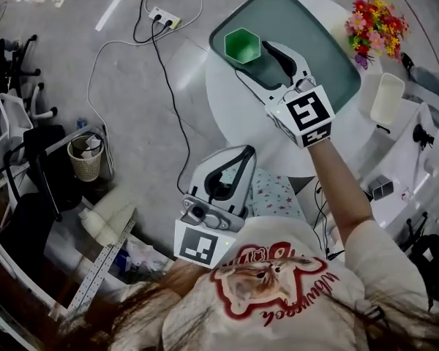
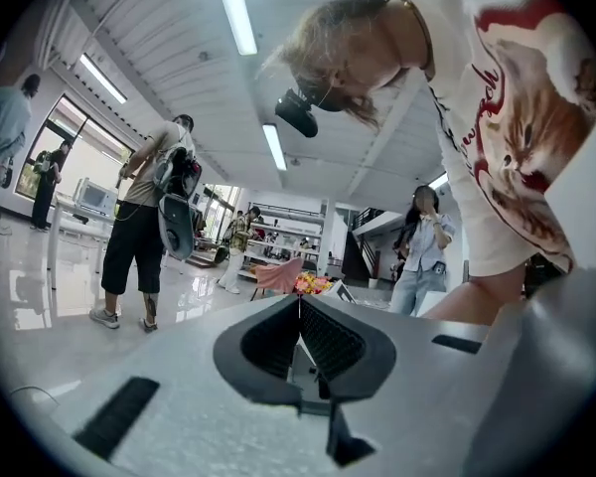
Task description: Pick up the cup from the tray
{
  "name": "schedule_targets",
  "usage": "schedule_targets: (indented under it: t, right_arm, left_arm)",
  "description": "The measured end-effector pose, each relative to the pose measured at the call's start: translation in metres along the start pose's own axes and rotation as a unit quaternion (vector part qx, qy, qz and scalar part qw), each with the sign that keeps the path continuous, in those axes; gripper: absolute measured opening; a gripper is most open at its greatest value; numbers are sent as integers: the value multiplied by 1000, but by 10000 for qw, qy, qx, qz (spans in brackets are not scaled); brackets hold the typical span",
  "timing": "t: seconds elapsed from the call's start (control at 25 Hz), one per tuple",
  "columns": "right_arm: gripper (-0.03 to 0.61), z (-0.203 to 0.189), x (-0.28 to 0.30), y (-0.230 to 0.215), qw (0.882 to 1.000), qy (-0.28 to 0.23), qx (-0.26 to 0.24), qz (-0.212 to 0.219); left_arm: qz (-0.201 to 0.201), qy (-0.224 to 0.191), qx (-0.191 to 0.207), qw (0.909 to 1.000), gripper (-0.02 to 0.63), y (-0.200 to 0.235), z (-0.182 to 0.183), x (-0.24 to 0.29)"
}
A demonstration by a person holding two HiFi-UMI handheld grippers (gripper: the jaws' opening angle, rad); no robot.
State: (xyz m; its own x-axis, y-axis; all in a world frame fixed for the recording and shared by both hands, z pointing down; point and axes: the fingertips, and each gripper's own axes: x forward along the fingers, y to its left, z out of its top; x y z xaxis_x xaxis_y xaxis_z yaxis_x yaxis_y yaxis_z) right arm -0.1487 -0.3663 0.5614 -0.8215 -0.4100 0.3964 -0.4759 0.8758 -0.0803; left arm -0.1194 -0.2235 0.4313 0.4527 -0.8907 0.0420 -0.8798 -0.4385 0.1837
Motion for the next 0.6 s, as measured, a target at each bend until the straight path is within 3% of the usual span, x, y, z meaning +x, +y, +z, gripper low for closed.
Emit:
schedule_targets:
  t: [0.6]
  right_arm:
    - [305, -3, 49, -3, 9995, 193, -133, 219]
  left_arm:
    - [198, 119, 25, 9997, 14, 5, -12, -9]
